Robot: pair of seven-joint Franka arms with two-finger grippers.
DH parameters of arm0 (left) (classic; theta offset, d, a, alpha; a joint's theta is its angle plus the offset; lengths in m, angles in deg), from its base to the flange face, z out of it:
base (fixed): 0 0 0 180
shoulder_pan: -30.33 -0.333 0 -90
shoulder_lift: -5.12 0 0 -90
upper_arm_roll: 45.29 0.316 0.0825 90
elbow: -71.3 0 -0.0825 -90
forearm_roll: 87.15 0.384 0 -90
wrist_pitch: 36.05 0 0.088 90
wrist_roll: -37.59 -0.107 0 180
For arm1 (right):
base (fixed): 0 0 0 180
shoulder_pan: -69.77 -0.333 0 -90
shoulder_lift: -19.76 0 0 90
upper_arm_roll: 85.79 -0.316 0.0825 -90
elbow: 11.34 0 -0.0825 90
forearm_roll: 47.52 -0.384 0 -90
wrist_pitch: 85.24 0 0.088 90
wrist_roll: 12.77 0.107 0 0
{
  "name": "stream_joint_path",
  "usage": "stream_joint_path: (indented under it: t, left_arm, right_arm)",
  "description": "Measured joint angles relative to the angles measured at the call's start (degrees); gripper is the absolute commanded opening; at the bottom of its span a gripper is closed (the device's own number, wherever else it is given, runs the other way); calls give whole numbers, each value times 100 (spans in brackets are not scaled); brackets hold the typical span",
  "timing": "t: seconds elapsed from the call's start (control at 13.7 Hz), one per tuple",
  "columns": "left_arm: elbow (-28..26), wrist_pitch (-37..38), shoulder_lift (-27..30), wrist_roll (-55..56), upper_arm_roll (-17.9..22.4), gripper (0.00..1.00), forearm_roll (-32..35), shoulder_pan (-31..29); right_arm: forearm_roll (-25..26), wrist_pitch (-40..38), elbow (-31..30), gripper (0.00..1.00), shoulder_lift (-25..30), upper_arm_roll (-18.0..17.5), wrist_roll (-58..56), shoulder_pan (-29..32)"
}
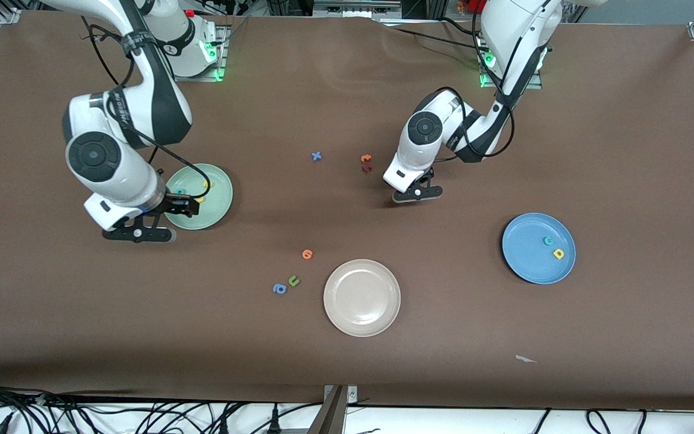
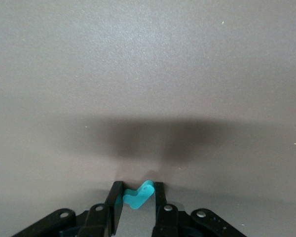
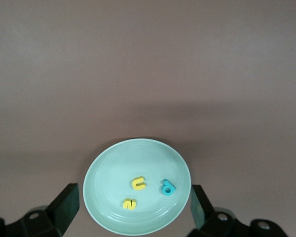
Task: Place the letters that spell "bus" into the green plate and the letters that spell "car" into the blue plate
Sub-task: 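Drop the yellow letter on the green plate with the right gripper, then drop the teal letter on the blue plate while the right gripper withdraws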
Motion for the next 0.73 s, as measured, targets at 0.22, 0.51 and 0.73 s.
stream_joint_path:
  t: [0.22,0.51,0.73]
  left_arm:
    - [0,3,17,-43,86,26,1,-105]
    - [206,569,271,-398,335,24,4,-279]
    - [739,1629,616,-1348,580,24,4,-781]
  right_arm:
    - [-371,-897,870,100,5,28,-207,258]
    - [-830,-1401,1350,100,92,328,-936,633]
    - [-839,-1638,1379,100,431,452,-1014,654]
